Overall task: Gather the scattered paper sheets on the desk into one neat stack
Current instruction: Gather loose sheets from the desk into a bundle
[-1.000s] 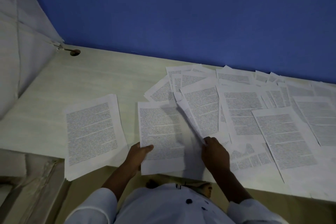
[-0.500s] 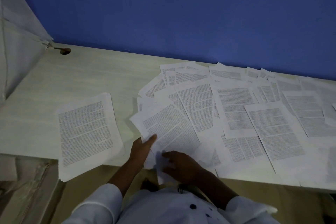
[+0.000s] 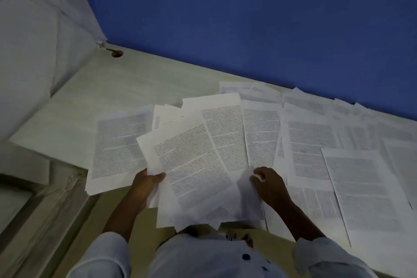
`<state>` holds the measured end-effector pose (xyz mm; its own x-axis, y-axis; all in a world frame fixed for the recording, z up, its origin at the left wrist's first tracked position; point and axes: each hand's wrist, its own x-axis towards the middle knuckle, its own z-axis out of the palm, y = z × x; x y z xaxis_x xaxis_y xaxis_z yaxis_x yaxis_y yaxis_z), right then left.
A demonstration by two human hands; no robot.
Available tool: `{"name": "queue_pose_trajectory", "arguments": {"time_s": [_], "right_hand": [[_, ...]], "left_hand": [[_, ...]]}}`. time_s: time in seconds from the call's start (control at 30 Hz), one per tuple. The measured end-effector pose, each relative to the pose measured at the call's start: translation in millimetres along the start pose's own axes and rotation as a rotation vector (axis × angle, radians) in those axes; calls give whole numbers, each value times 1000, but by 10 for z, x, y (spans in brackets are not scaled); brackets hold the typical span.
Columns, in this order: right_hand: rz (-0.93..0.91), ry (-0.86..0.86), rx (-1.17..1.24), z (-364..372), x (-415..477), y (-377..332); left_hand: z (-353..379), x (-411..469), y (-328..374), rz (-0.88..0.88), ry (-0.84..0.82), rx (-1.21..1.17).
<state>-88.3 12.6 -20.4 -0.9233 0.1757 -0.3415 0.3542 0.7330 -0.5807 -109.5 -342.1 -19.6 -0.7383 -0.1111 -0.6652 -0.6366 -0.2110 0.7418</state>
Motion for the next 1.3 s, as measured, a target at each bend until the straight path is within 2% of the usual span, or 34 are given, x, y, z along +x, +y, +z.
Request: {"name": "queue_pose_trajectory", "arguments": {"time_s": [0.2, 0.33, 0.43, 0.53, 0.63, 0.77, 0.87, 1.0, 1.13, 1.2, 1.3], "right_hand": [[-45, -30, 79, -53, 139, -112], [4, -158, 412, -187, 319, -351], [-13, -206, 627, -373, 441, -603], [-90, -409, 764, -513, 534, -701], [-92, -556, 656, -581, 570, -626], [-67, -517, 599, -620, 532, -340], [-29, -488, 565, -716, 483, -115], [-21, -269, 338, -821, 483, 195], [-65, -67, 189, -871, 444, 476], [-64, -42, 219, -898, 419, 550], [-40, -121, 251, -894, 373, 532]], "left_hand": [[-239, -283, -8, 123, 185, -124], [-229, -475, 78, 218, 220, -199], [-136, -672, 124, 293, 133, -133], [-138, -772, 125, 190, -11, -29], [-6, -881, 49, 96, -108, -42], [329, -956, -146, -5, -211, 7], [525, -938, -257, -29, -206, 56], [742, -888, -311, -83, -110, 123], [821, -796, -413, -190, -65, 10], [852, -803, -443, -219, -98, -39], [880, -736, -460, -172, -111, 23]]}}
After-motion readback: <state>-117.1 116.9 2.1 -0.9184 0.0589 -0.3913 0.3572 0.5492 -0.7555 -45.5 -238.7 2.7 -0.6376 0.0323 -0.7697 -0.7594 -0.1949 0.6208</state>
